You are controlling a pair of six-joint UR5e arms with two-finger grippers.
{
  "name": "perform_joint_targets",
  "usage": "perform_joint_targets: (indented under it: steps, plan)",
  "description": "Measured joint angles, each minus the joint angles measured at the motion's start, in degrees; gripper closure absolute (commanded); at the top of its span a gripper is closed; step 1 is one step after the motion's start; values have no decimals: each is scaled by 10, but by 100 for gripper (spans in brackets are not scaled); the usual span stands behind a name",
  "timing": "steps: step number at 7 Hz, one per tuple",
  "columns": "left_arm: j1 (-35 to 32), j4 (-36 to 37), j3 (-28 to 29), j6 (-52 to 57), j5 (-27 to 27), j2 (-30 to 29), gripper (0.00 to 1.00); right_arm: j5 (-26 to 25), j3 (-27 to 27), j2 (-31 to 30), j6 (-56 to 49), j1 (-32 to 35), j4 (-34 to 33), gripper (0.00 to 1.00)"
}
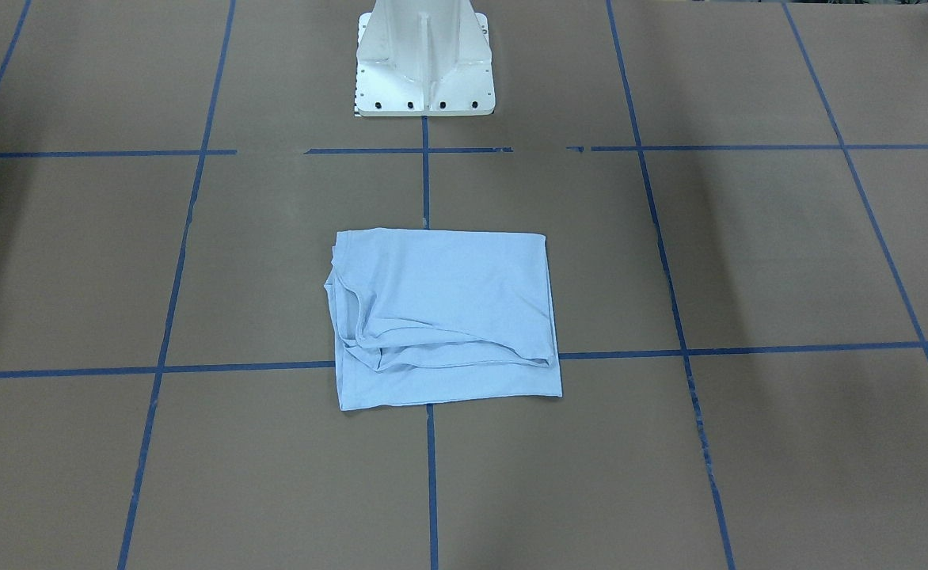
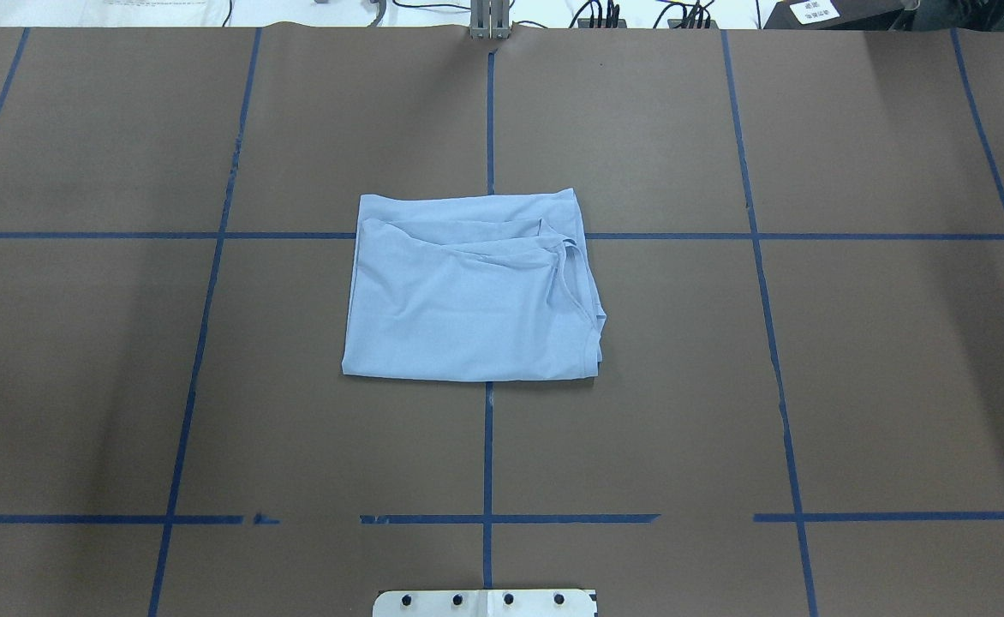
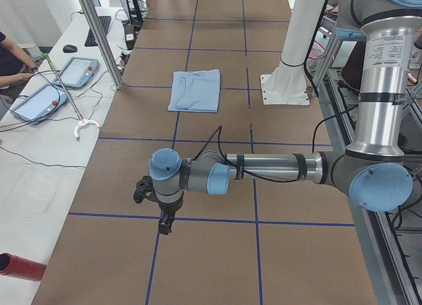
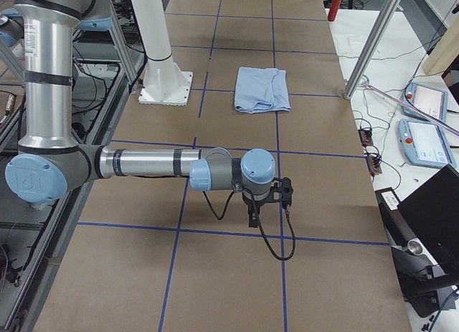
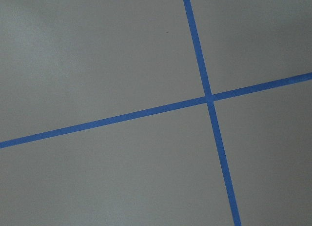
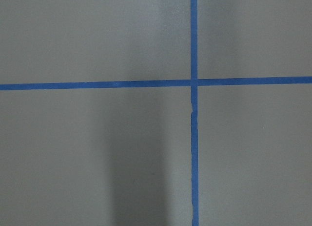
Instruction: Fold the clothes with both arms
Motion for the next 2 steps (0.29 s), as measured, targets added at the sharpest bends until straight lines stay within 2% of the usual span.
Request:
perform_joint_targets:
  steps: [2]
  plan:
    - [0, 1, -1, 0, 0, -2, 0, -6, 1, 0, -1, -4, 0, 0]
